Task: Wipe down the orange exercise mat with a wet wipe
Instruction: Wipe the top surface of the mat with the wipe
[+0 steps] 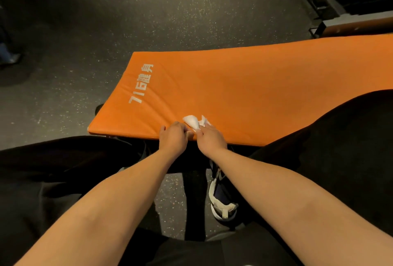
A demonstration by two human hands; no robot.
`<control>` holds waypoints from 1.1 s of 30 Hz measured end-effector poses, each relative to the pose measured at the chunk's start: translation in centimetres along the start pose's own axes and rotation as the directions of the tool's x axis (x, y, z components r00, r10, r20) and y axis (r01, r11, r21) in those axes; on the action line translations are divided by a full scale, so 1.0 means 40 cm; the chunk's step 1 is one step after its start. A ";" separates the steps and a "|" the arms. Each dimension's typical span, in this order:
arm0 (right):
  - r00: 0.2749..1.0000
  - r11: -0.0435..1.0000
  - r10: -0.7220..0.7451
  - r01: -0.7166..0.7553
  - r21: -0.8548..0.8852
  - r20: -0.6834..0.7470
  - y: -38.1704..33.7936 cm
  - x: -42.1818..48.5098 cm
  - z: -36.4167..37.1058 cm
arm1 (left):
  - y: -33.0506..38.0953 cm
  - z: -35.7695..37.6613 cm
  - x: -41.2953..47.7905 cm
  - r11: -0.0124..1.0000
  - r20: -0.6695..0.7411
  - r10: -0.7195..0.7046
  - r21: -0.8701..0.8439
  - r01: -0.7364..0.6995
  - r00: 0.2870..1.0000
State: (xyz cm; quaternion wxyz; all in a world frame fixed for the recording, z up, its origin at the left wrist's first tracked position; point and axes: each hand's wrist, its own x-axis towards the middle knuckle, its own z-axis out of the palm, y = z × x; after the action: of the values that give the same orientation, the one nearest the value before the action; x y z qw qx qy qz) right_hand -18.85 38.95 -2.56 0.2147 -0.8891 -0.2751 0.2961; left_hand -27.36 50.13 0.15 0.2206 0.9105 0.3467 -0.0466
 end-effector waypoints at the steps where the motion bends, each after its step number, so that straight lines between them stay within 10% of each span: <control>1: 0.998 0.998 0.062 -0.061 0.027 -0.014 0.002 0.003 0.004 | -0.001 0.004 -0.005 1.000 0.013 -0.020 -0.013 0.020 1.000; 15: 0.999 0.964 -0.046 0.050 -0.263 0.022 0.021 0.014 0.055 | -0.064 0.138 0.011 0.995 0.073 0.046 -0.091 -0.040 0.996; 24: 0.967 0.936 0.213 -0.243 -0.254 -0.140 0.058 0.155 0.022 | -0.048 0.166 0.102 0.999 0.235 0.015 0.037 -0.024 0.972; 33: 0.994 0.947 -0.023 0.057 -0.317 0.109 0.048 0.256 0.061 | -0.084 0.173 0.205 0.999 0.280 0.023 0.036 -0.035 0.960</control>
State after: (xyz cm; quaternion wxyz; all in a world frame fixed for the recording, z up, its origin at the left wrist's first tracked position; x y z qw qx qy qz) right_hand -12.82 44.34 -9.58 0.0594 -0.8897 -0.3483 0.2891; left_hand -22.87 54.37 -9.25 0.2494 0.9041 0.2977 -0.1785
